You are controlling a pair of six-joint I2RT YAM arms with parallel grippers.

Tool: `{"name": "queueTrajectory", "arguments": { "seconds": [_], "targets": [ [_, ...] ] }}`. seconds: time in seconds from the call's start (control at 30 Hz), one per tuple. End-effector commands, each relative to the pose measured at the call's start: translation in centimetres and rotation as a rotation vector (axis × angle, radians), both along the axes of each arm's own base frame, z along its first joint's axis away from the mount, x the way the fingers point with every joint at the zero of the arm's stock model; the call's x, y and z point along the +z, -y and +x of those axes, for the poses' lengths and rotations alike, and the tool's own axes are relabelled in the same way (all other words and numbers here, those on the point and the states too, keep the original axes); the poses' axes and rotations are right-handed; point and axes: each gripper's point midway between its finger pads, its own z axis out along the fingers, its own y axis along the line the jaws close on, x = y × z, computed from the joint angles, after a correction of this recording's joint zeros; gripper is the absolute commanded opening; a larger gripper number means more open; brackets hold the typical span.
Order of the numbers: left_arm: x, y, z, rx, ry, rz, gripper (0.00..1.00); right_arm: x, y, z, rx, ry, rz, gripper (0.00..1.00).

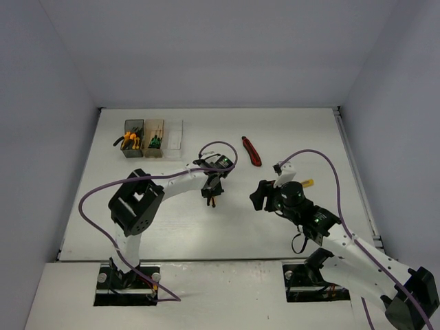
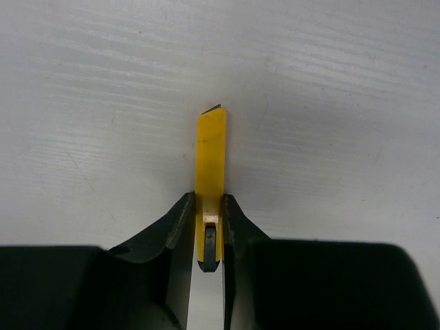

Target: Sort the tools into containers

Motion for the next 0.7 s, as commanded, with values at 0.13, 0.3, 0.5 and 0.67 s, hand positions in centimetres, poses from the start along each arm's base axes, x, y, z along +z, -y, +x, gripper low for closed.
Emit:
{"name": "queueTrajectory", "arguments": {
  "seconds": [0.13, 0.3, 0.5, 0.67],
  "targets": [
    [9.4, -5.5, 6.0, -0.11, 0.202, 0.062, 0.02, 1.4, 0.3, 1.0, -0.048, 0.046, 0.025, 0.59],
    [16.3, -11.3, 11.9, -0.199, 0.318, 0.098, 0.02, 1.4, 0.5, 1.4, -0.074, 0.045, 0.022, 0.59],
    [17.7, -15.4, 18.9, -0.301, 0.299, 0.217, 0.02, 2.0, 0.3, 1.9, -0.09, 0.042, 0.029, 0.59],
    [16.4, -16.9, 22.6, -0.336, 0.293, 0.244, 0.02, 2.3, 0.2, 1.9, -0.098, 0.027, 0.048, 0.59]
  ]
}}
